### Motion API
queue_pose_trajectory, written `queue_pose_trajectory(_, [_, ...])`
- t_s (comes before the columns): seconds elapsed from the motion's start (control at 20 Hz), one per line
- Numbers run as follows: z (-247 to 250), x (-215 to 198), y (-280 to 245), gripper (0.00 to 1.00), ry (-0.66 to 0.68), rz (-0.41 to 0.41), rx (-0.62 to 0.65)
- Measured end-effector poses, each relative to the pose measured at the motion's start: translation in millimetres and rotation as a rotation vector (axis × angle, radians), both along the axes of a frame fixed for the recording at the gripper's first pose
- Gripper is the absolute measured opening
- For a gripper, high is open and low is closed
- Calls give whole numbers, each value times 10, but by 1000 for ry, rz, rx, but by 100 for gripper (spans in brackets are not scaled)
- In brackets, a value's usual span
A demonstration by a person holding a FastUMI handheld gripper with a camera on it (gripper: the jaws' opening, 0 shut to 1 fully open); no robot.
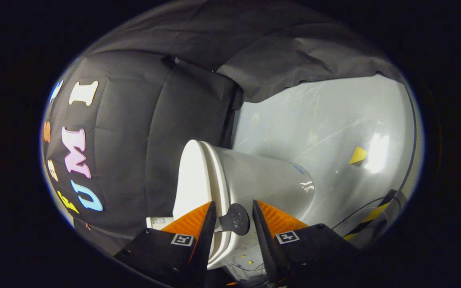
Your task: Open the toilet lid.
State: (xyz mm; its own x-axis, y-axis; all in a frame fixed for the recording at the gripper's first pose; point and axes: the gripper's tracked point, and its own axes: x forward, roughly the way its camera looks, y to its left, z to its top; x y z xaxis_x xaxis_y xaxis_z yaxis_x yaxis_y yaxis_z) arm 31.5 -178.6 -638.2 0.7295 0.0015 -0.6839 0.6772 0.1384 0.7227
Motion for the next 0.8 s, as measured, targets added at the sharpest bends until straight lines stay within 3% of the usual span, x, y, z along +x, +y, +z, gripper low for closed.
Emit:
queue_pose_trajectory(0.05, [-12,12,15,59,-11,-9,16])
queue_pose_trajectory(0.2, [-98,18,-6,28,-34,-46,42])
queue_pose_trajectory(0.25, [-106,82,60,28,-57,-45,56])
queue_pose_trajectory(0.35, [-6,51,-20,15,-71,-60,52])
queue_pose_trajectory(0.65, [55,46,-17,15,-90,-64,43])
queue_pose_trajectory(0.8, [125,103,75,10,-79,14,-38])
